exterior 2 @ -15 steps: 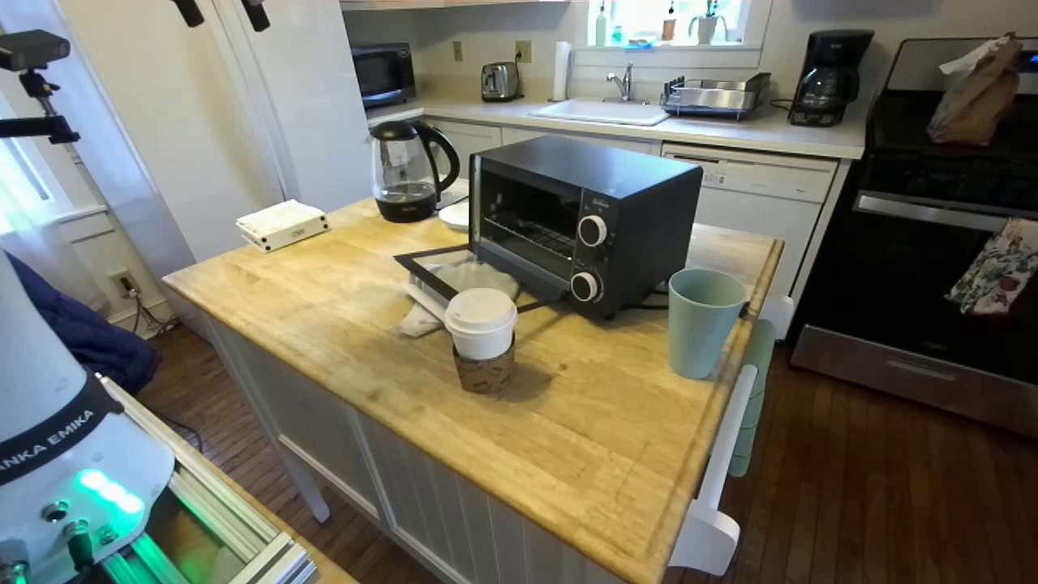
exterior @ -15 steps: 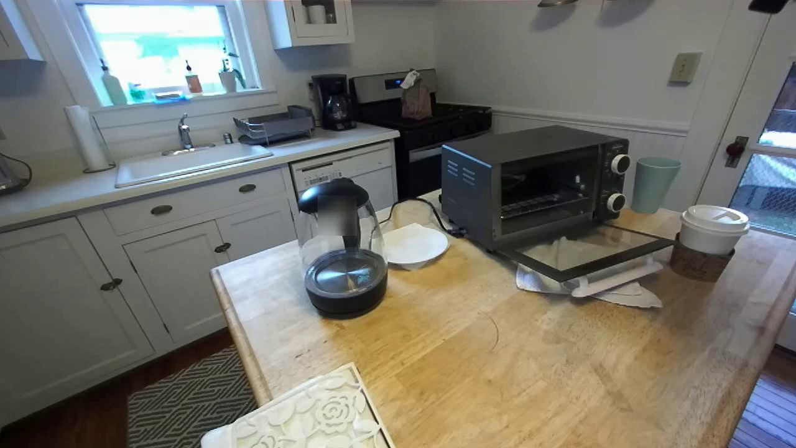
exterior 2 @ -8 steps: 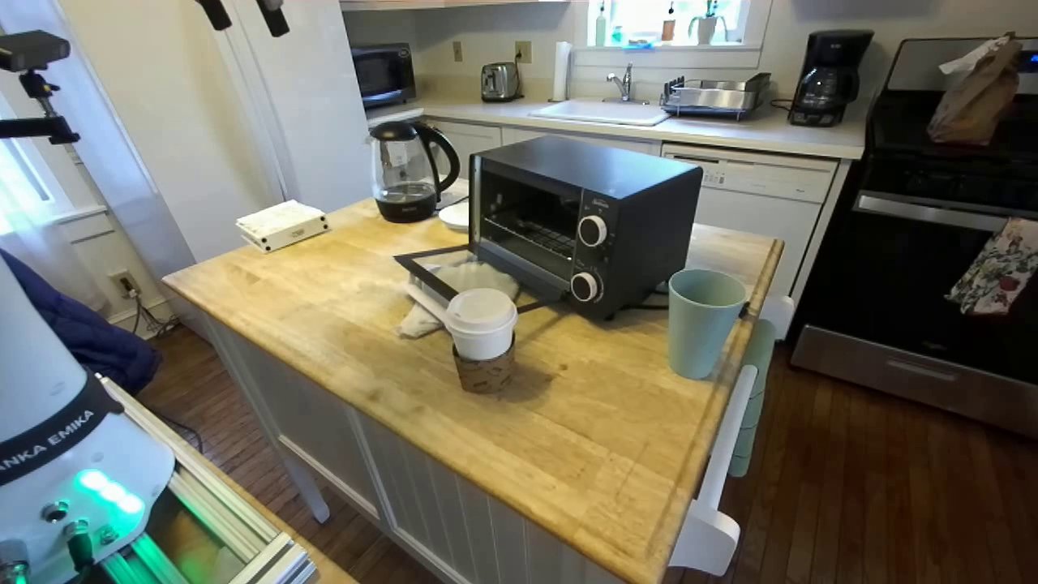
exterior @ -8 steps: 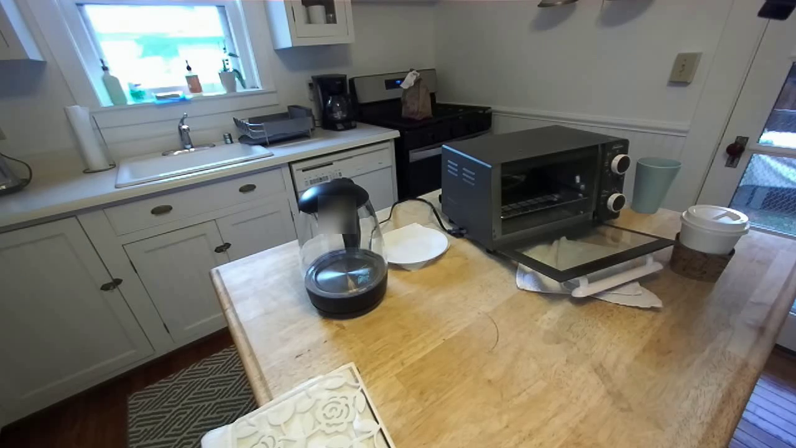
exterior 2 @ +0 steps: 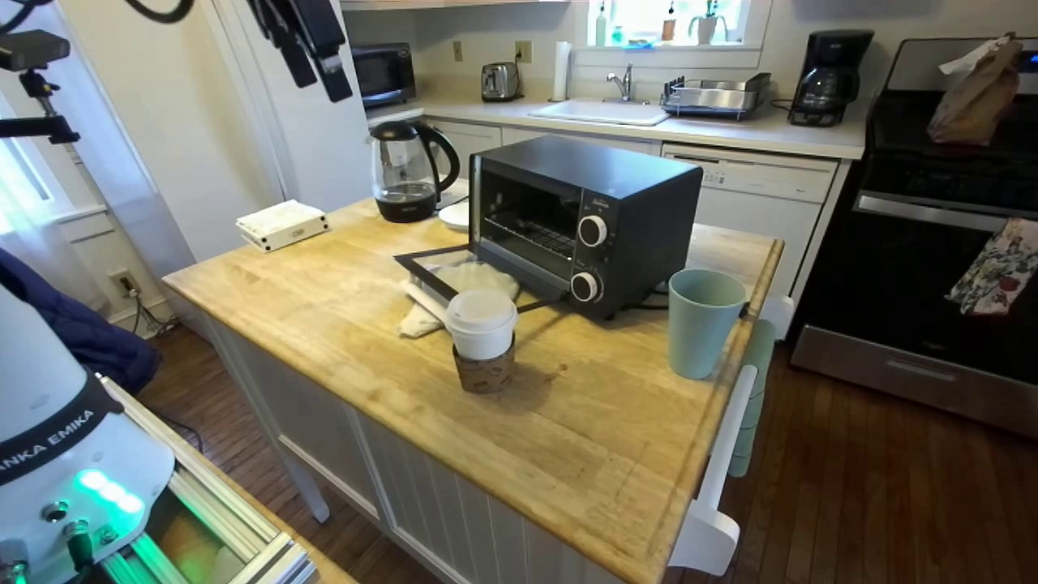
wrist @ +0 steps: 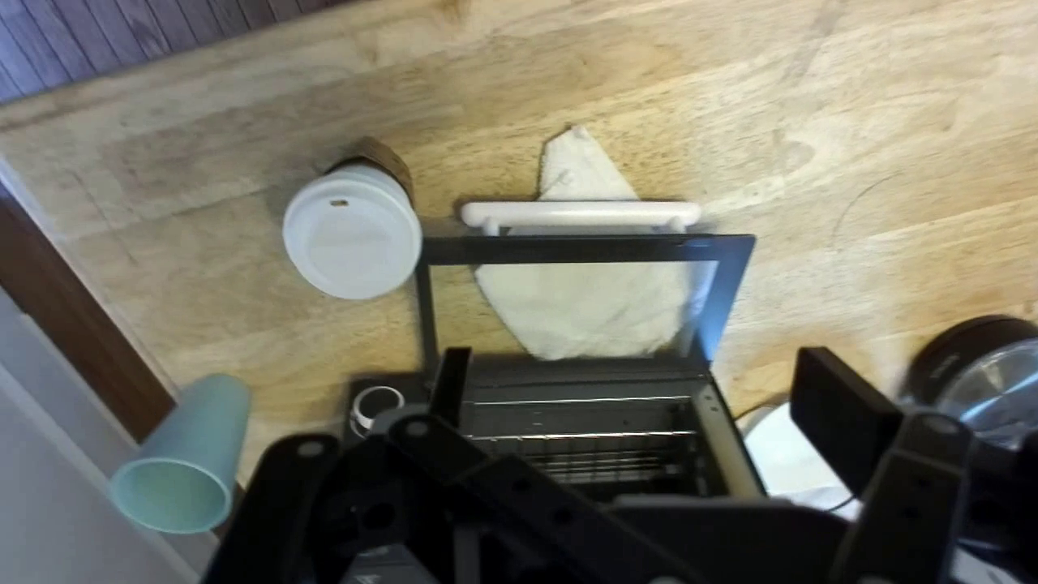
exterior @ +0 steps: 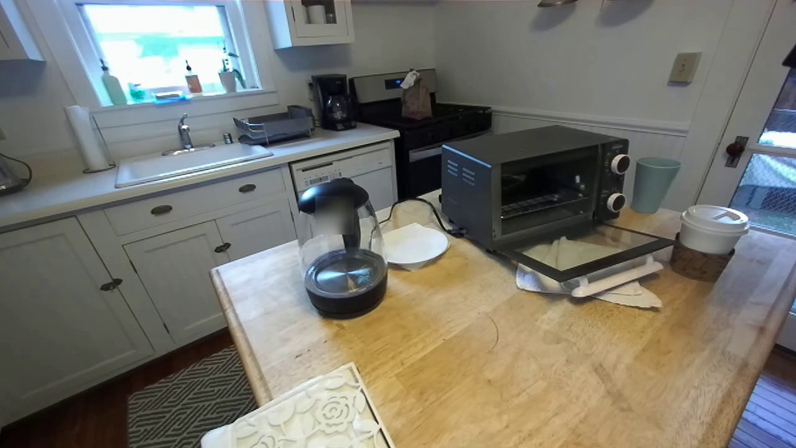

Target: Pick up the white coffee cup and put it on the oven

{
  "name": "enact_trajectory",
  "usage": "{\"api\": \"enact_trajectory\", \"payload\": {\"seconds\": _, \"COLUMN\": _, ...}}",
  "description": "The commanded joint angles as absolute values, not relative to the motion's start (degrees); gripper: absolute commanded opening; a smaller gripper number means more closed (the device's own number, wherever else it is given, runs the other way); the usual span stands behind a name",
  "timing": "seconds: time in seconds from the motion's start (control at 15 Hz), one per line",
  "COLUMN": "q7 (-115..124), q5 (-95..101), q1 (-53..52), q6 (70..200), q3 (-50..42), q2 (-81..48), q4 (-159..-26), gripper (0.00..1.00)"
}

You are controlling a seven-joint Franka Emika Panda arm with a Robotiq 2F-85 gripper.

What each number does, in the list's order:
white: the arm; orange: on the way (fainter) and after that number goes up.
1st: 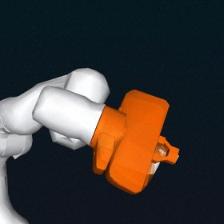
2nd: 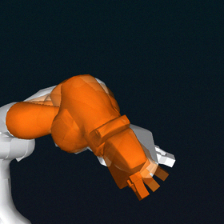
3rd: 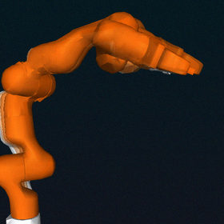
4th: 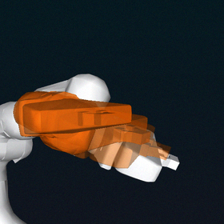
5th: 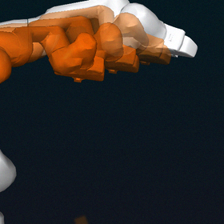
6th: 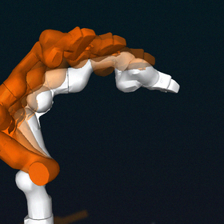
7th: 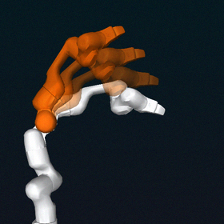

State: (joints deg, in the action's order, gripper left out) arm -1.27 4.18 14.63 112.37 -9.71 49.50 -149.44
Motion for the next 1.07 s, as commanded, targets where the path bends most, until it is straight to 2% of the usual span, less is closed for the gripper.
{"api": "enact_trajectory", "payload": {"seconds": 0.0, "q7": 4.20, "q5": 8.50, "q1": 20.80, "q6": 117.18, "q3": -11.13, "q2": 48.05, "q4": -153.67, "gripper": 1.00}}
{"api": "enact_trajectory", "payload": {"seconds": 0.47, "q7": 2.57, "q5": 7.44, "q1": 19.78, "q6": 115.42, "q3": -11.52, "q2": 48.42, "q4": -153.20, "gripper": 1.00}}
{"api": "enact_trajectory", "payload": {"seconds": 1.0, "q7": 4.54, "q5": 6.10, "q1": 23.23, "q6": 120.40, "q3": -18.36, "q2": 35.36, "q4": -150.08, "gripper": 1.00}}
